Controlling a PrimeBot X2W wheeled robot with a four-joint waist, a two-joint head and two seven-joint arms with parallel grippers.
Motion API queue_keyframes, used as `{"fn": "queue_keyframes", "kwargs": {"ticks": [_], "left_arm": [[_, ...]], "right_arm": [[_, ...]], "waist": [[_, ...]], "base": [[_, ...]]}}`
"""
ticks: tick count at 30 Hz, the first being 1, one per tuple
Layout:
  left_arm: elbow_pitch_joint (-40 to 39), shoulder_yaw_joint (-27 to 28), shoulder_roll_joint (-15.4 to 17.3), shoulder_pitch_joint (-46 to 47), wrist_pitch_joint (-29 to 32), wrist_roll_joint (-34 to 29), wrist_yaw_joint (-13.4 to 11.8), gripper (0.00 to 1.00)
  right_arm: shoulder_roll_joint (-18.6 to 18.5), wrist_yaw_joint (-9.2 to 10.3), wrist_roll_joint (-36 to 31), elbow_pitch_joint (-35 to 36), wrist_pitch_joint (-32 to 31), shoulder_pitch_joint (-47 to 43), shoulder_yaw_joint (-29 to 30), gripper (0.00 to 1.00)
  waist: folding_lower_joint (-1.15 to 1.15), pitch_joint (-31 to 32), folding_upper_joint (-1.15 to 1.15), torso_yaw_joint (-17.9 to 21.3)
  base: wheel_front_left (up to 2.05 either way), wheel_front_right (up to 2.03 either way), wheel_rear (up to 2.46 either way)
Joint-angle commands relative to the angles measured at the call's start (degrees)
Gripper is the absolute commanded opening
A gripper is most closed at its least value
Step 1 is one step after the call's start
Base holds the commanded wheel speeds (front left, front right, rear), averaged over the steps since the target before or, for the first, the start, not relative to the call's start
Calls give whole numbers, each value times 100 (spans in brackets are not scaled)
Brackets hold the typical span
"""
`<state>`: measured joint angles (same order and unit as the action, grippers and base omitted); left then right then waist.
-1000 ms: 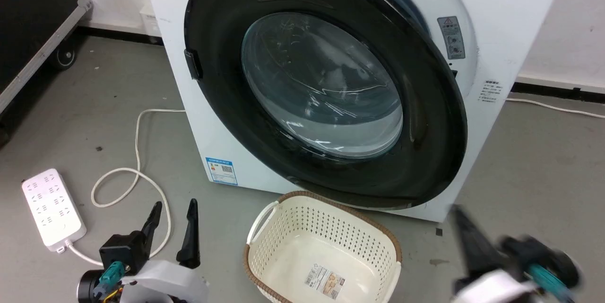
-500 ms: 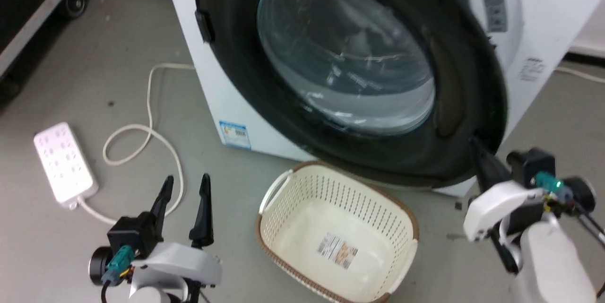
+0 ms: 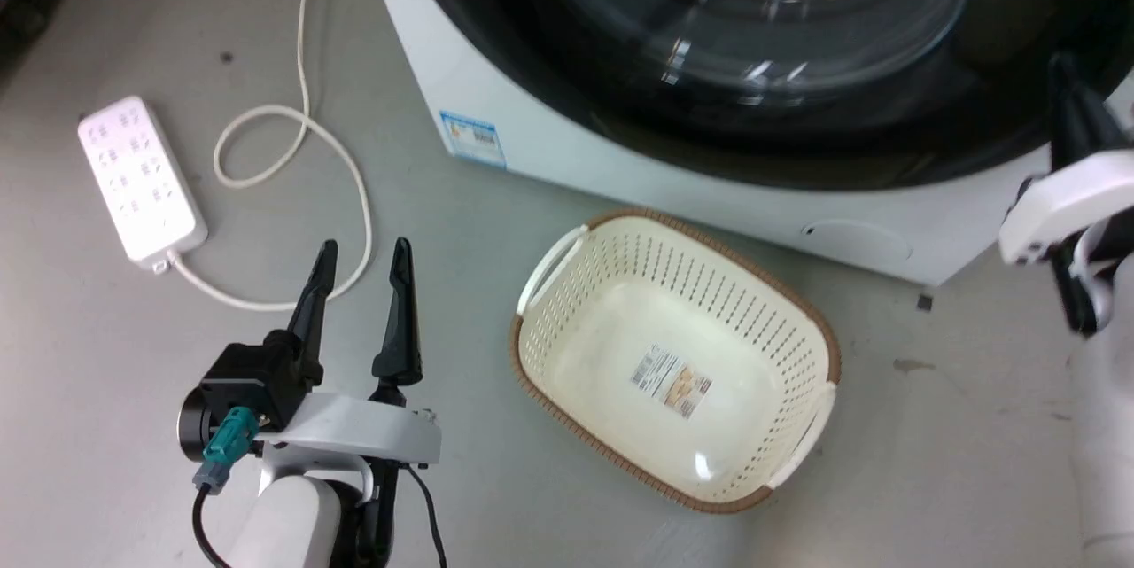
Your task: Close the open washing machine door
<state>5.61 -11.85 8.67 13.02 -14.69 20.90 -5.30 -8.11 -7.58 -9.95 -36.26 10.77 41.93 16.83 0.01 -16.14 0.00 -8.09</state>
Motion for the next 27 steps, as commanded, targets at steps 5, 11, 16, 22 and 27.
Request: {"fn": "queue_keyframes", "kwargs": {"ticks": [5,11,16,22,27], "left_arm": [[-48,134,-91,98,-30,-110,78,100],[-24,278,-151,-15,-30,-244,124,100],[23,472,-144,-187,-30,-340,200,100],[106,637,-105,-401,-30,-440,275,100],[210,635,-86,-548,-30,-522,354,100]], "right_arm": [[-84,9,-119,-148,189,513,268,0],[146,9,-81,78,379,387,426,0],[417,9,182,1055,419,-340,342,0],[518,9,517,2118,421,-1665,-57,0],[522,9,784,2487,422,-2754,-479,0]], "waist": [[-1,-319,0,-107],[-1,-19,0,46],[-1,535,0,372],[-1,1118,0,834],[-1,1416,0,1096]], "base": [[0,0,0],[0,0,0],[0,0,0],[0,0,0],[0,0,0]]}}
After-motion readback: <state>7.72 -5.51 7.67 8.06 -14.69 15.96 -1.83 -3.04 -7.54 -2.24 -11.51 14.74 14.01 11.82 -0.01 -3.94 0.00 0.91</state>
